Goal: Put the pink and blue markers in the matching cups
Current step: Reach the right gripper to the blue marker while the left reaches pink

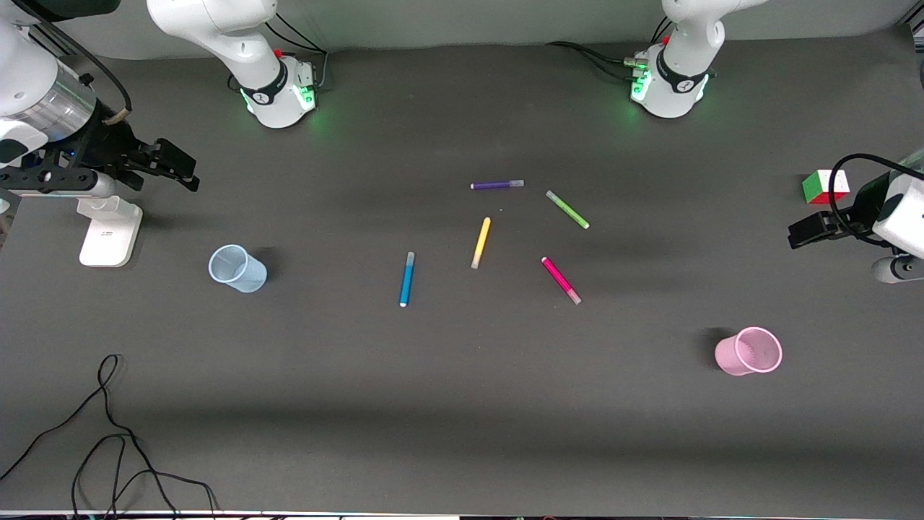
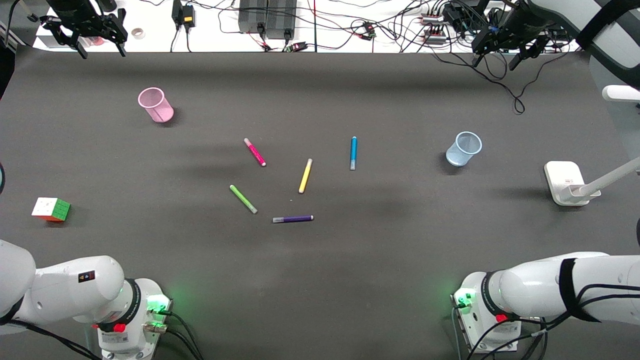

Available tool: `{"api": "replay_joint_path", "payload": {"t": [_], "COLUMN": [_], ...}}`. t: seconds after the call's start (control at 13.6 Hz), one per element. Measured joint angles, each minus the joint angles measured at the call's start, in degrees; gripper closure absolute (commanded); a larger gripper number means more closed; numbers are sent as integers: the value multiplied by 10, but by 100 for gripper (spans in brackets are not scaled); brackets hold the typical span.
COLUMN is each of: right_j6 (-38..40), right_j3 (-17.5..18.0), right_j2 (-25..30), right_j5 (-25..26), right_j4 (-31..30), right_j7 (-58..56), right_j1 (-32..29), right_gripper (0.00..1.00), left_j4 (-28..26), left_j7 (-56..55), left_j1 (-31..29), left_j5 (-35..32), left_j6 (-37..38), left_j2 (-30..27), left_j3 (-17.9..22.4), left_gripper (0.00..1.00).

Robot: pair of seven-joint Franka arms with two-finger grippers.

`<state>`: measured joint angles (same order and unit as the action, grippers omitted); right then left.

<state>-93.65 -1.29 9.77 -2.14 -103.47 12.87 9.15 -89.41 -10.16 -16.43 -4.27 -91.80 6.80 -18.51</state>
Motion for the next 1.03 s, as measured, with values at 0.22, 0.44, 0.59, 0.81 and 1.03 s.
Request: {"api": "replay_joint_path", "payload": {"t": [0.22, 0.44, 0.59, 0.81, 1.03], "right_j6": [0, 0, -9, -25, -53], "right_j3": [0, 4, 20, 45, 79], "right_j2": [-1, -20, -74, -236, -401], "right_j5": [0, -4, -48, -118, -137], "right_j4": [-1, 2, 16, 94, 179], "right_j7": [0, 0, 19, 109, 225], "right_j1": [0, 1, 7, 35, 65], "right_gripper": [0, 0, 0, 0, 0], "left_j4": [0, 0, -1, -1, -1], "left_j7": [0, 0, 0, 1, 2], "left_j1": [1, 1, 2, 2, 2], "left_j5": [0, 1, 1, 1, 1], "left_j6": [2, 5, 7, 7, -4], "left_j2": [0, 0, 0, 3, 22], "left_j3": [-1, -3, -4, -4, -4], "left_gripper": [0, 0, 0, 0, 0]}}
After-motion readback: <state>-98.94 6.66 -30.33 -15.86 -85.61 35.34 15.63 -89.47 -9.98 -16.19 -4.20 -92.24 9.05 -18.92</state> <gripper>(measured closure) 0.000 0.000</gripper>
